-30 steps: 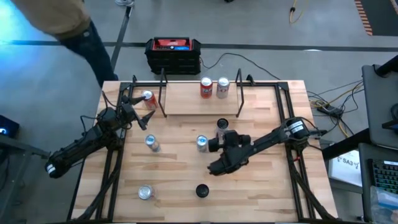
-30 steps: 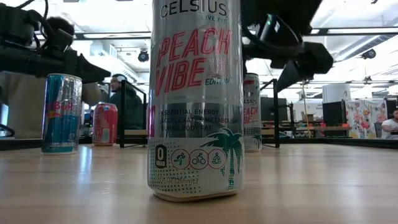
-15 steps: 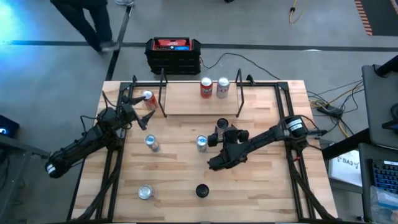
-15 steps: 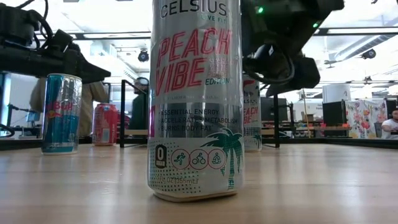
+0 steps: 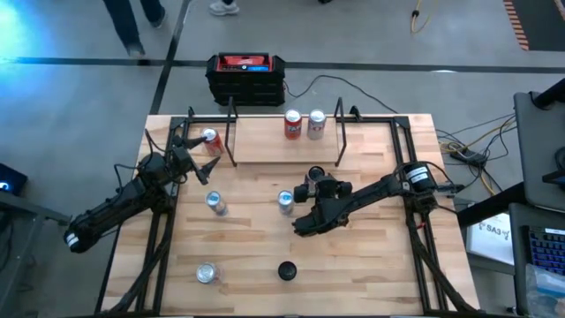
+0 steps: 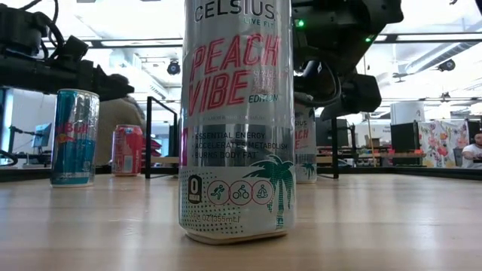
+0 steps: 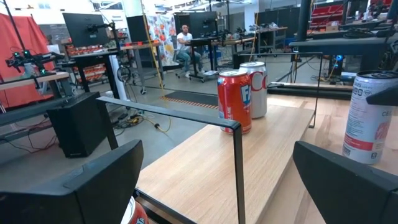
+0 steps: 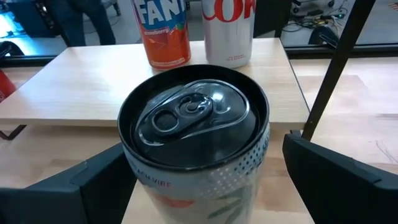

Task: Place canned beverage on shelf
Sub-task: Put the white and pink soda can on the shelf

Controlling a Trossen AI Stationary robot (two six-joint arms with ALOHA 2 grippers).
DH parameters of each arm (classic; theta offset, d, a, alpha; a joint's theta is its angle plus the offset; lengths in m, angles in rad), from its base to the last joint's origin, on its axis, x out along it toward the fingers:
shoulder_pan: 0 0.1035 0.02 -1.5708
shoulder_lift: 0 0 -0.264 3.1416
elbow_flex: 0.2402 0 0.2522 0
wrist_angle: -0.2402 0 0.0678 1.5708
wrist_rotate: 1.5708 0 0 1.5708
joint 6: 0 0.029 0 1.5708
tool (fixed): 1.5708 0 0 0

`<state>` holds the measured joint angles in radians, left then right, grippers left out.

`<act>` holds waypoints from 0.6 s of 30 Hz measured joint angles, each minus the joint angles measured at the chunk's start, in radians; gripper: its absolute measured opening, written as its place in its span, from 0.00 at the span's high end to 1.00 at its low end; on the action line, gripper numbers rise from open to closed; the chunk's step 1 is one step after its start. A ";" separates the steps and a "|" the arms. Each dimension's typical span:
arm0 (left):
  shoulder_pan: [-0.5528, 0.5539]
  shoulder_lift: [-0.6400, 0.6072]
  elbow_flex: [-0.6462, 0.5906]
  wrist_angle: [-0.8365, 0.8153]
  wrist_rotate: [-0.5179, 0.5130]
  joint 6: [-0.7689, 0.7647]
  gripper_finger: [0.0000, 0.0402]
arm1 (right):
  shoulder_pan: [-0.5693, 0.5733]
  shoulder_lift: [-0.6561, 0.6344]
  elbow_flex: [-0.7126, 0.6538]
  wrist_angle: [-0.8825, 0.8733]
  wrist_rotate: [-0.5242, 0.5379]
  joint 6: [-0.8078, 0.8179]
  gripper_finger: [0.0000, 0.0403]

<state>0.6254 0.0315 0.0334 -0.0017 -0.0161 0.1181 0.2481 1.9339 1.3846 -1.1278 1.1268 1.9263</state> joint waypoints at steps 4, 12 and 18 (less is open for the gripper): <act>0.000 0.000 0.000 0.000 0.000 0.000 0.01 | 0.000 0.000 0.000 0.005 0.000 0.000 0.09; 0.000 0.000 0.000 0.000 0.000 0.000 0.01 | -0.012 0.000 0.000 0.015 -0.001 0.001 0.15; 0.000 0.000 0.000 0.000 0.000 0.000 0.01 | -0.013 0.000 0.000 0.020 -0.002 0.000 0.30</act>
<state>0.6254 0.0313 0.0332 -0.0017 -0.0160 0.1181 0.2348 1.9339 1.3846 -1.1077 1.1251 1.9265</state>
